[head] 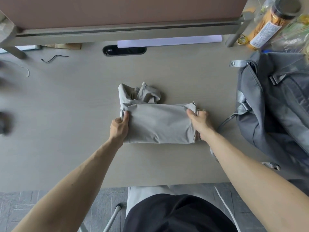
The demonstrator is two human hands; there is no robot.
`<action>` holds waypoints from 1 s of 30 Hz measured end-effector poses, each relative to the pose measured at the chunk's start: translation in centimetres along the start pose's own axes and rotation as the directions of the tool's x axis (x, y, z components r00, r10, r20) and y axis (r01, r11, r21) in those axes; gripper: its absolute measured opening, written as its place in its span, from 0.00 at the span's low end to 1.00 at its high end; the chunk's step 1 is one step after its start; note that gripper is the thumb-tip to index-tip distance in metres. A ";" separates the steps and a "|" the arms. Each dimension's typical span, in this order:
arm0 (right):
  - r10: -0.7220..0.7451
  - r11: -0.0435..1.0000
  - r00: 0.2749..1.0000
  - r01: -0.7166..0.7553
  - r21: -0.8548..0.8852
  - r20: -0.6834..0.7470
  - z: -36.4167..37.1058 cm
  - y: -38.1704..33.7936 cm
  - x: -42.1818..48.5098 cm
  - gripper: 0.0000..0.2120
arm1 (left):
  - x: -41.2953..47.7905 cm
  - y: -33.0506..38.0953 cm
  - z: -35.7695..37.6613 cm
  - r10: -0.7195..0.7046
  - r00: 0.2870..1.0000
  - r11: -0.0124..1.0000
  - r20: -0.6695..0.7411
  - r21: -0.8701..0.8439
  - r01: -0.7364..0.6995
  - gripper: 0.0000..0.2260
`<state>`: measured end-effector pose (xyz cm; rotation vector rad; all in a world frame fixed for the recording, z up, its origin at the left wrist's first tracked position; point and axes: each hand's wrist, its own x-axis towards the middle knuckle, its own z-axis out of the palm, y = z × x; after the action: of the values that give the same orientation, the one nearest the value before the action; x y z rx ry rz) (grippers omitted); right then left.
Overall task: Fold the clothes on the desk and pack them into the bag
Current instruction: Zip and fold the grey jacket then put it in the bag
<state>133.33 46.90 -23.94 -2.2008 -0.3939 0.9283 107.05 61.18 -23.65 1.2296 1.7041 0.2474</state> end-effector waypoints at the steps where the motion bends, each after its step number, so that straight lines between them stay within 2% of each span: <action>1: -0.053 0.990 0.998 0.047 -0.137 -0.041 0.1 0.2 0.2 0.24 | -0.1 0.1 -0.1 0.010 1.000 0.999 -0.028 0.046 -0.009 0.27; 3: -0.146 0.947 0.983 0.105 -0.305 -0.114 0.2 0.6 0.4 0.26 | -0.2 0.2 -0.2 0.037 0.996 0.995 -0.083 0.093 -0.029 0.27; 5: -0.266 0.905 0.950 0.187 -0.381 -0.163 0.4 0.6 0.4 0.18 | -0.2 0.0 -0.3 0.098 0.979 0.984 -0.179 0.162 -0.069 0.21; 6: -0.336 0.874 0.923 0.230 -0.428 -0.190 0.5 0.5 0.2 0.13 | -0.4 0.0 -0.3 0.168 0.956 0.971 -0.240 0.210 -0.118 0.16; 7: -0.409 0.832 0.887 0.266 -0.487 -0.214 0.6 0.4 0.1 0.13 | -0.9 0.1 -0.4 0.273 0.920 0.945 -0.281 0.260 -0.201 0.10; 8: -0.487 0.783 0.845 0.309 -0.539 -0.223 0.8 -0.1 -0.2 0.17 | -1.4 0.2 -0.4 0.416 0.866 0.888 -0.278 0.327 -0.322 0.10; 9: -0.574 0.720 0.793 0.371 -0.586 -0.203 1.3 -0.5 -0.7 0.20 | -1.8 0.1 -0.2 0.576 0.790 0.785 -0.212 0.414 -0.461 0.13; 10: -0.656 0.641 0.742 0.448 -0.623 -0.140 1.9 -1.0 -1.3 0.22 | -2.1 0.0 0.2 0.710 0.699 0.637 -0.087 0.504 -0.584 0.16; 11: -0.710 0.558 0.703 0.520 -0.647 -0.048 2.7 -1.3 -2.0 0.23 | -2.0 -0.4 0.7 0.781 0.621 0.486 0.064 0.561 -0.670 0.19; 12: -0.726 0.491 0.685 0.577 -0.653 0.059 3.9 -1.0 -2.3 0.24 | -1.8 -0.7 1.2 0.787 0.584 0.381 0.198 0.589 -0.713 0.21; 13: -0.710 0.445 0.689 0.601 -0.664 0.148 4.9 -0.6 -2.7 0.25 | -1.5 -0.9 1.5 0.753 0.591 0.336 0.289 0.603 -0.724 0.23; 14: -0.676 0.418 0.707 0.601 -0.682 0.209 5.7 0.0 -2.8 0.26 | -0.8 -1.1 1.6 0.699 0.628 0.331 0.343 0.623 -0.709 0.25; 17: -0.599 0.409 0.770 0.532 -0.742 0.221 6.2 1.8 -1.8 0.28 | 1.4 -1.8 1.2 0.537 0.749 0.346 0.388 0.708 -0.615 0.31; 23: -0.573 0.429 0.799 0.479 -0.766 0.179 5.0 3.4 -0.2 0.26 | 2.7 -1.8 1.0 0.506 0.786 0.390 0.355 0.719 -0.576 0.35; 28: -0.550 0.442 0.817 0.461 -0.770 0.174 4.9 3.4 -0.3 0.26 | 3.5 -1.8 0.5 0.472 0.839 0.545 0.270 0.659 -0.518 0.42; 30: -0.495 0.463 0.844 0.456 -0.760 0.206 4.7 2.8 -0.3 0.27 | 3.7 -1.5 0.4 0.458 0.847 0.562 0.270 0.650 -0.511 0.44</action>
<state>129.70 47.09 -28.08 -2.6075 -1.5882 0.3797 106.41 63.36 -26.97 2.2719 1.3759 -0.1614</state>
